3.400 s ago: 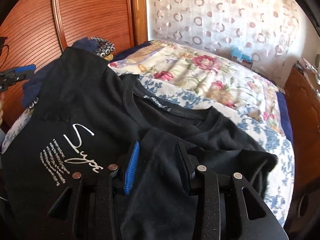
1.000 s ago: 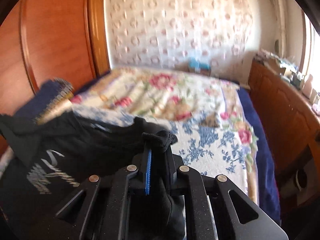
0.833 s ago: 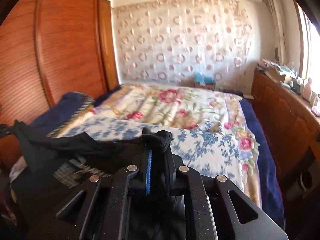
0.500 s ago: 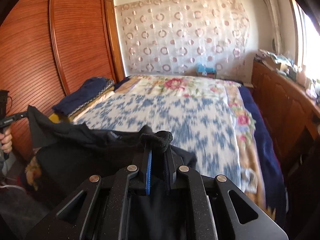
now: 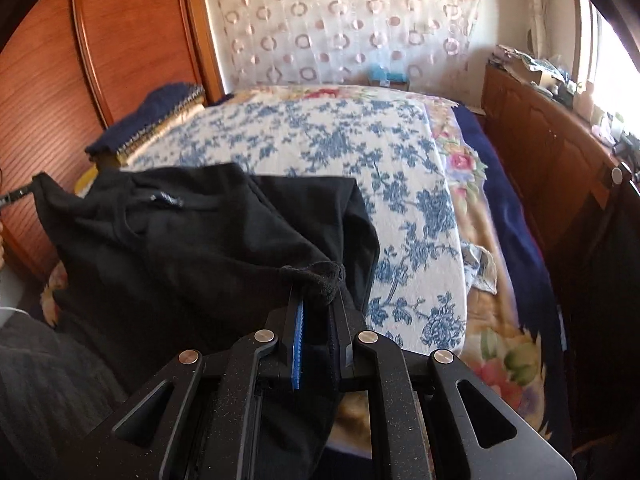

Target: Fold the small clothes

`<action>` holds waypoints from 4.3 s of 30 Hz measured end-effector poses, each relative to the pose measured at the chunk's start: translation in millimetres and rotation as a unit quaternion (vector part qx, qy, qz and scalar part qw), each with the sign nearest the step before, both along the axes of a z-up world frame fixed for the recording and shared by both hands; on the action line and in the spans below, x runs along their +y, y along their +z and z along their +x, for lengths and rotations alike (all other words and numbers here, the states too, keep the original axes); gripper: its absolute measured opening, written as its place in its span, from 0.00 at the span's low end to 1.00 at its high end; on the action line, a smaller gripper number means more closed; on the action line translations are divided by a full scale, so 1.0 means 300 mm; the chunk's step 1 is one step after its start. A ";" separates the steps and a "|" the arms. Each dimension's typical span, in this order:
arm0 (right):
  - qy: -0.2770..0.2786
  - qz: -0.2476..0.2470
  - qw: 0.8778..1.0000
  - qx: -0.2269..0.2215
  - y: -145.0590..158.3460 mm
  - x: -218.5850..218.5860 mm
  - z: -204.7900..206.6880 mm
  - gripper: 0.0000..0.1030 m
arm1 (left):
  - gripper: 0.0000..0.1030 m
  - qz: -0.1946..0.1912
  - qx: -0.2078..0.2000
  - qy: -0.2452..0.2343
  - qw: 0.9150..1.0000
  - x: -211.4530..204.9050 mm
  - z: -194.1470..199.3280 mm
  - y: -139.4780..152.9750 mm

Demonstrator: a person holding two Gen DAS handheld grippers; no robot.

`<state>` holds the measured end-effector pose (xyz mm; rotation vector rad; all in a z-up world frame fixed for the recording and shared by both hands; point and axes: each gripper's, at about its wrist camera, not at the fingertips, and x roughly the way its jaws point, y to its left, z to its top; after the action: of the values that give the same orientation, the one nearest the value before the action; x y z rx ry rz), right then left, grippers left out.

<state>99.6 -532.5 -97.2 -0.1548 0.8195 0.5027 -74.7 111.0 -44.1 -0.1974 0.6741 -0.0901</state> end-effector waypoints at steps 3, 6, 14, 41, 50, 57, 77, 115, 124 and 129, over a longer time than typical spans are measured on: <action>0.000 -0.009 1.000 0.011 -0.022 0.009 0.005 0.08 | 0.11 0.014 -0.001 0.004 1.000 0.001 0.008 0.015; 0.000 -0.013 1.000 0.013 -0.016 0.014 0.007 0.09 | 0.14 0.010 -0.005 0.003 1.000 0.006 0.041 0.036; -0.003 -0.006 1.000 -0.007 0.071 0.004 -0.010 0.11 | 0.17 0.026 0.024 -0.012 0.999 -0.027 0.221 0.001; -0.026 0.004 0.999 0.029 -0.026 0.080 0.356 0.51 | 0.19 0.019 0.155 -0.029 0.987 -0.074 0.508 -0.264; -0.024 -0.033 0.998 0.054 -0.113 0.128 0.472 0.53 | 0.20 0.020 0.158 -0.033 0.987 -0.059 0.529 -0.255; -0.012 -0.044 0.998 0.039 -0.117 0.141 0.452 0.39 | 0.20 0.029 0.153 -0.034 0.987 -0.069 0.542 -0.257; 0.033 0.094 0.983 -0.157 0.490 0.050 0.030 0.06 | 0.01 -0.027 -0.137 -0.039 0.989 -0.089 0.169 0.343; -0.073 -0.020 0.984 -0.164 0.617 0.163 0.843 0.14 | 0.04 0.046 -0.054 -0.067 0.995 -0.036 1.028 0.347; -0.128 -0.031 0.991 -0.022 0.096 0.106 1.044 0.28 | 0.11 0.100 0.026 -0.075 0.992 -0.136 1.061 0.046; -0.094 -0.012 0.995 -0.020 0.089 0.119 0.901 0.31 | 0.14 0.081 0.027 -0.100 0.991 -0.178 0.970 0.051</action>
<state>370.0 -496.9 -70.6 -0.1082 0.7918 0.3106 216.4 57.5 -28.9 0.0254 0.7500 -0.2215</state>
